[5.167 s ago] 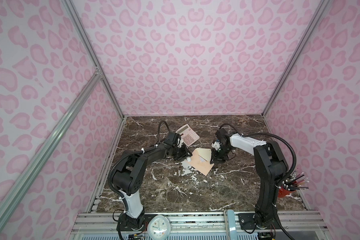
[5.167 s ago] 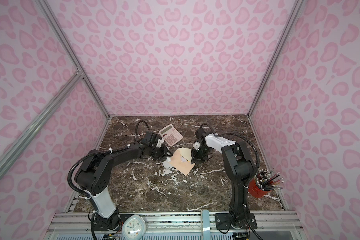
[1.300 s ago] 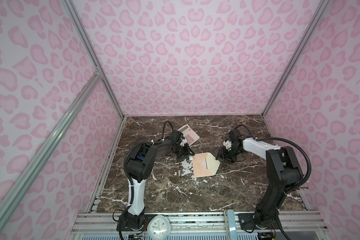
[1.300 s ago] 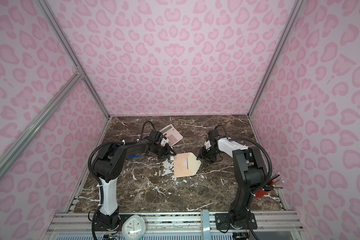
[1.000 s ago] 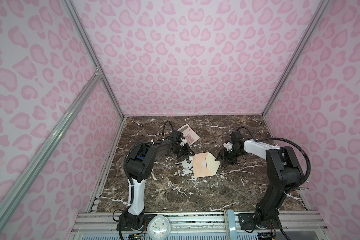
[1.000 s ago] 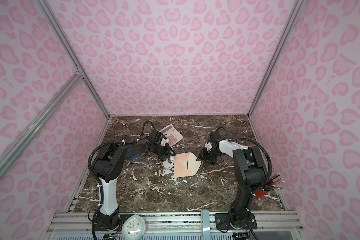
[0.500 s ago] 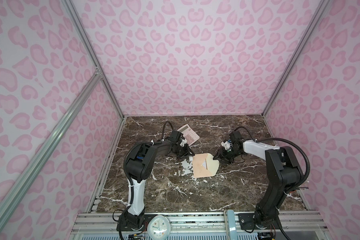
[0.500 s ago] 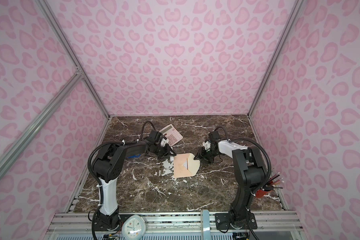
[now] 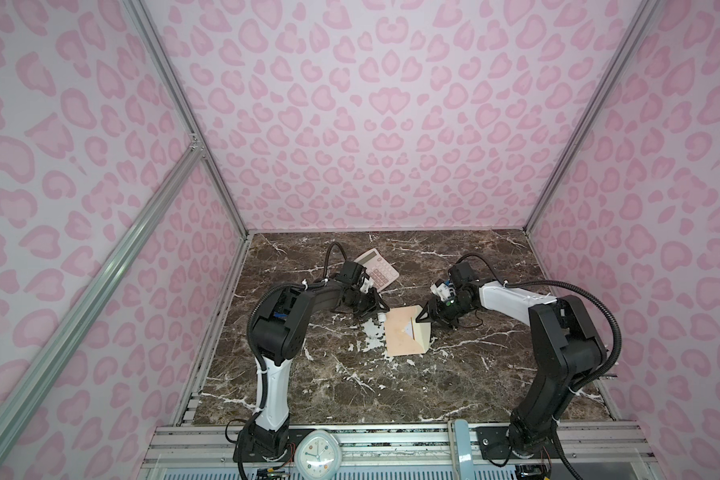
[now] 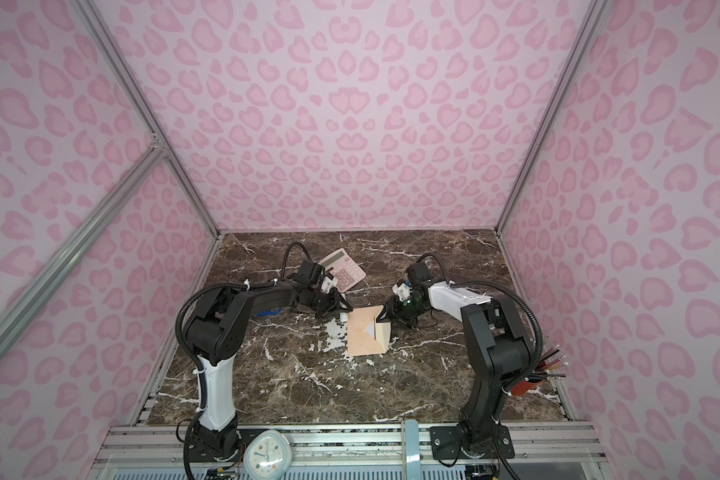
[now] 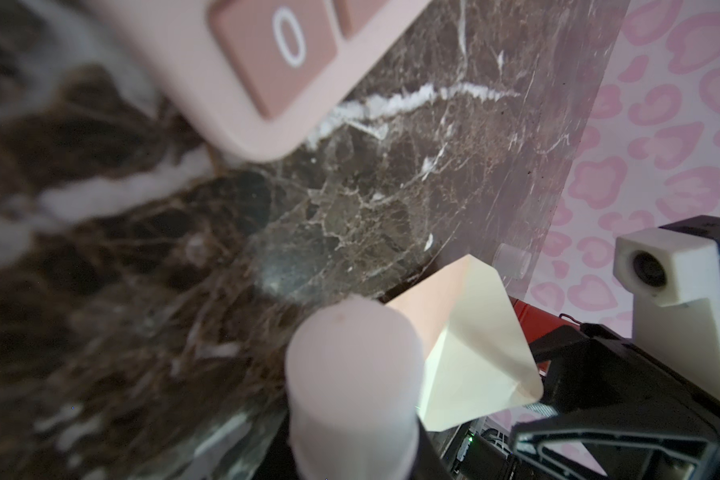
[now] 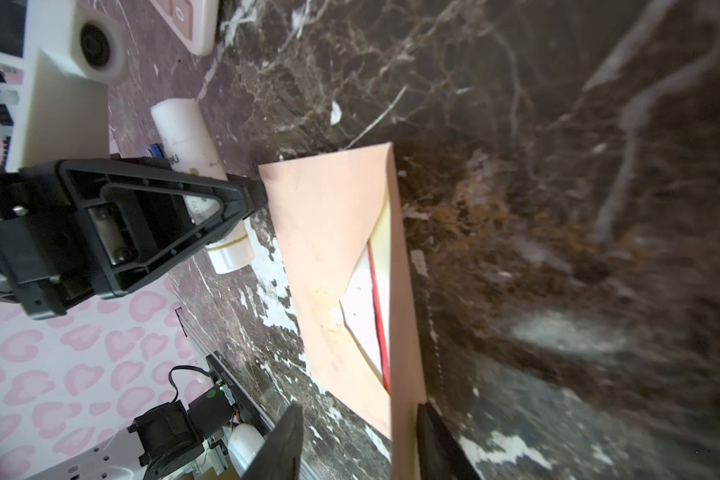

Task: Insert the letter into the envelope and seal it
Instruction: 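Fold the flap over onto the envelope body with the right gripper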

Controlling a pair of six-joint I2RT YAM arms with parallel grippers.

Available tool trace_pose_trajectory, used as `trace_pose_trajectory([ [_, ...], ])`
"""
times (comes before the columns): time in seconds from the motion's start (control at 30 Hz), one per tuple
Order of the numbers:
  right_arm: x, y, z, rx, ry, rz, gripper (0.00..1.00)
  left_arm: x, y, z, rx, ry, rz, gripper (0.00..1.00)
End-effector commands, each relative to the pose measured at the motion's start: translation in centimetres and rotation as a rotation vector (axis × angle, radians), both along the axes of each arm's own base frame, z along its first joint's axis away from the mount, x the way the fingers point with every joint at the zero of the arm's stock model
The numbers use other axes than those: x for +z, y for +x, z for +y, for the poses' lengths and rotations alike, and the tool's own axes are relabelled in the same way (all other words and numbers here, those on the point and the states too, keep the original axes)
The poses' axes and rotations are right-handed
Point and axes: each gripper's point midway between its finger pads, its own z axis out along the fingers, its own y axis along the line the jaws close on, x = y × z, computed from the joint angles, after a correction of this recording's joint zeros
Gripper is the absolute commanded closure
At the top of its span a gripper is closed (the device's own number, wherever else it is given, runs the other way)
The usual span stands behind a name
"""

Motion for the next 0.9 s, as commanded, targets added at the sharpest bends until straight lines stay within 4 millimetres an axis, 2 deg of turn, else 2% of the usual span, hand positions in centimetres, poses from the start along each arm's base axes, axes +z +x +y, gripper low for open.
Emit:
trace_pose_trajectory([
  [0.0,0.5,0.1,0.9,0.008,0.024,-0.001,0.48,-1.3,-1.0,1.0,0.011,0.066,0.044,0.96],
  [0.1,0.6,0.1,1.4,0.012,0.026,-0.004,0.45,-1.3,-1.1,1.1,0.012,0.067,0.047,0.96],
  [0.23,-0.1,-0.1,1.4,0.01,0.013,0.007,0.44,-1.3,-1.1,1.1,0.011,0.067,0.045,0.96],
  [0.43,-0.3,0.1,1.8,-0.003,0.034,0.004,0.51,-1.2,-1.1,1.1,0.01,0.067,0.043,0.96],
  [0.67,0.0,0.6,2.7,-0.014,0.08,-0.003,0.48,-1.2,-1.2,1.2,0.01,0.068,0.043,0.96],
  [0.87,-0.4,0.9,2.9,-0.04,0.102,-0.002,0.5,-1.2,-1.3,1.3,0.012,0.07,0.043,0.96],
])
